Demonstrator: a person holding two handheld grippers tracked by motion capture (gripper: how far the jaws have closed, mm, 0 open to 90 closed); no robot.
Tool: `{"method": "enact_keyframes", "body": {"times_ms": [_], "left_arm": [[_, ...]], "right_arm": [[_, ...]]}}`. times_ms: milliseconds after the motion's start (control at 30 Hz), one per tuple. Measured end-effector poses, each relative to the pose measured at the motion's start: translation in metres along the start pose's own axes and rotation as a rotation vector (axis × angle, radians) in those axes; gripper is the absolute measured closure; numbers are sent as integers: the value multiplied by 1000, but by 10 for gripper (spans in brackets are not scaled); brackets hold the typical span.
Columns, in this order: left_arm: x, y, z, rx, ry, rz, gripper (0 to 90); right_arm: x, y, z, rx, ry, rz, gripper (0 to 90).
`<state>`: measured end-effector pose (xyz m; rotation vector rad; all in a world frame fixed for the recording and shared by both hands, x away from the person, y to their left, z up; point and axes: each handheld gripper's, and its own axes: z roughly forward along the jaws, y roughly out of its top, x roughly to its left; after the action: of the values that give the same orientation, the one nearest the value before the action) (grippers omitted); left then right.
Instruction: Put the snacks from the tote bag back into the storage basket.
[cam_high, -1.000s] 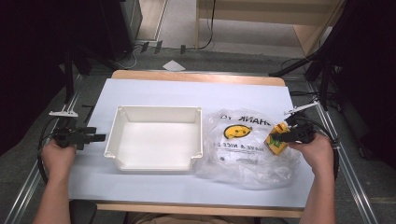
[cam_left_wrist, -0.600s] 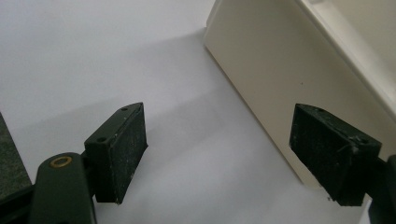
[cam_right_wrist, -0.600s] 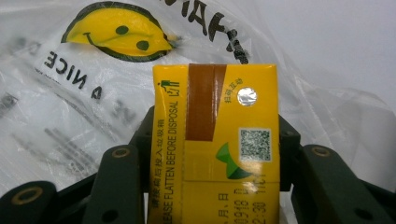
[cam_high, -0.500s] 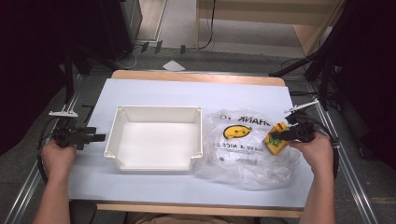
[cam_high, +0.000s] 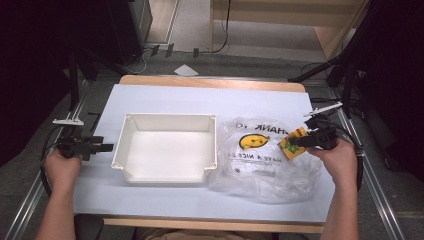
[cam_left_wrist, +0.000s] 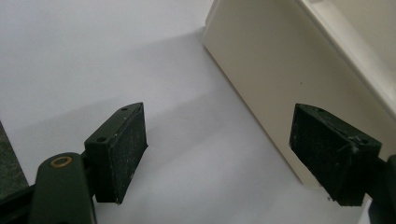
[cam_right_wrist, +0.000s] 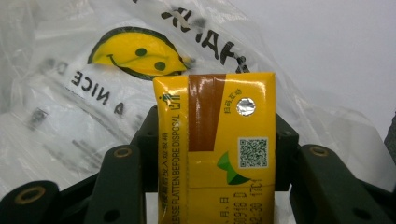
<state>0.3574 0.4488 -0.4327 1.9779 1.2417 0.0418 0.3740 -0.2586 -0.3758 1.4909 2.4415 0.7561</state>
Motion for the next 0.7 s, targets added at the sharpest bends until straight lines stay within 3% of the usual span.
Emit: {"method": "enact_keyframes", "body": {"times_ms": [233, 700], "left_arm": [[0, 0, 0, 0, -2, -1, 200], [0, 0, 1, 2, -8, 0, 200]], "right_arm": [[10, 8, -7, -3, 16, 11, 542], [28, 17, -8, 9, 56, -37, 542]]}}
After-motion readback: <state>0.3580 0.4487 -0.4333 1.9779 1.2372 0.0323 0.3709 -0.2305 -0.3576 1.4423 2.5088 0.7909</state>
